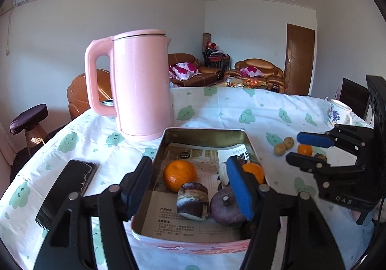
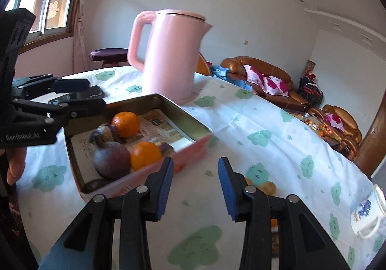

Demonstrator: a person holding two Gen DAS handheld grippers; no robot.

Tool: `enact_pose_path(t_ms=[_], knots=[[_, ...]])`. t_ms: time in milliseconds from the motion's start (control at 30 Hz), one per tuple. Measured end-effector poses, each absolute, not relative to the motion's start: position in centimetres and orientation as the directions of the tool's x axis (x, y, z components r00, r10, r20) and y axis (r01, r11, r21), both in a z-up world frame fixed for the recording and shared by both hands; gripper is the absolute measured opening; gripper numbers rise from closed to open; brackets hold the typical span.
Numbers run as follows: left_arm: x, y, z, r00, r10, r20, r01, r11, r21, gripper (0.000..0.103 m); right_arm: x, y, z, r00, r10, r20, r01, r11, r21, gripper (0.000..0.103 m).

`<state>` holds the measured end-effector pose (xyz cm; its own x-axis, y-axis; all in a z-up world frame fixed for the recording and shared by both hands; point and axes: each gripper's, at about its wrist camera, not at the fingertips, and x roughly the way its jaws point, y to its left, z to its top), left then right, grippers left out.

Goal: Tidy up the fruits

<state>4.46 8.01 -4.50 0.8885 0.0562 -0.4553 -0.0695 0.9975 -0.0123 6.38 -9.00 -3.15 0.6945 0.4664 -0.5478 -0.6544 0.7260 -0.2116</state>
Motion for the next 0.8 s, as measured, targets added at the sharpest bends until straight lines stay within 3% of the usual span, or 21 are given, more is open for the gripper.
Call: enact_pose_path(t_ms=[267,800], knots=[[5.2,3.9,-3.7,0.891,0.010,-0.454,-0.009,1.000,0.005,0.072,9.0,-18.5,-3.4,0.747,0.317,-0.584,-0.483,0.863,-0.148,0.041],[9.2,-4.9,-3.9,0.868,-0.046,-0.494,0.108,0.989,0.097,0.075,10.7,-20.6,-5.1,0.671,0.359,-0.649,-0.491,0.871,-0.025,0.041]])
